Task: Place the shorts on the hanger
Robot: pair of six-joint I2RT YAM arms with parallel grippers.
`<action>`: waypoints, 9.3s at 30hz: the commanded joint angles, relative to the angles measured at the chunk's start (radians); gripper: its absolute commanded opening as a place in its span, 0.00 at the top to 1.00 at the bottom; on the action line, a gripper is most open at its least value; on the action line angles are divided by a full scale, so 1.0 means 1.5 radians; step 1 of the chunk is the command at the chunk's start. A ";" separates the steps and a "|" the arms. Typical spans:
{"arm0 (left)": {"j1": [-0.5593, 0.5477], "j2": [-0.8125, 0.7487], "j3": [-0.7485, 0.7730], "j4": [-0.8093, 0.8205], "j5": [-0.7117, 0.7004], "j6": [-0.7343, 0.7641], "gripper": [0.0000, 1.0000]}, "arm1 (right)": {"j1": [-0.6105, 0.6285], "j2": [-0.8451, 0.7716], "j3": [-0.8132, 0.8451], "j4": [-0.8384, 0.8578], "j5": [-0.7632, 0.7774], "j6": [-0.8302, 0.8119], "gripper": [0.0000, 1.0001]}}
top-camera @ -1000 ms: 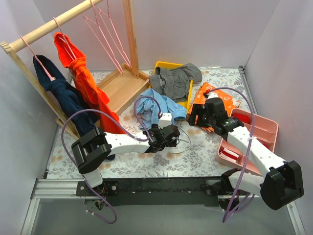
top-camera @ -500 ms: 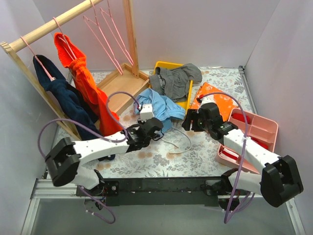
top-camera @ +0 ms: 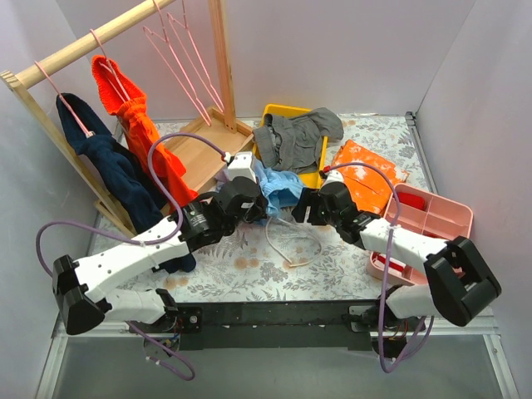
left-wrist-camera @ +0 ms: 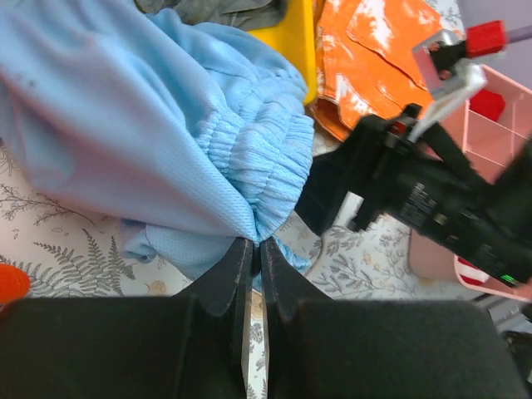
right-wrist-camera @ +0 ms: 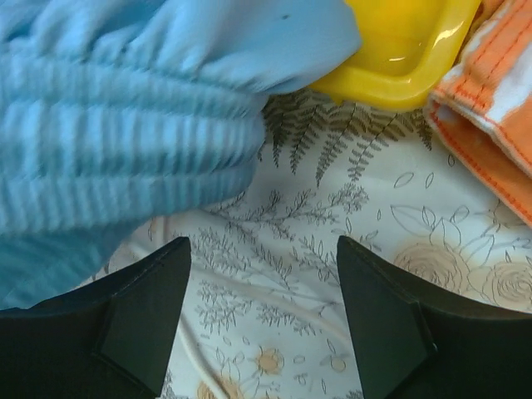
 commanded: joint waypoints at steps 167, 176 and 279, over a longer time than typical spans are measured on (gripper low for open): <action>0.418 -0.321 0.046 -0.072 0.766 0.208 1.00 | -0.049 -0.189 0.121 -0.316 0.041 -0.088 0.55; 0.330 -0.325 -0.056 -0.140 0.753 0.200 1.00 | -0.048 -0.169 0.081 -0.249 0.021 -0.078 0.55; 0.018 -0.108 -0.517 0.758 0.370 0.376 1.00 | -0.204 0.103 0.269 -0.277 -0.232 0.212 0.41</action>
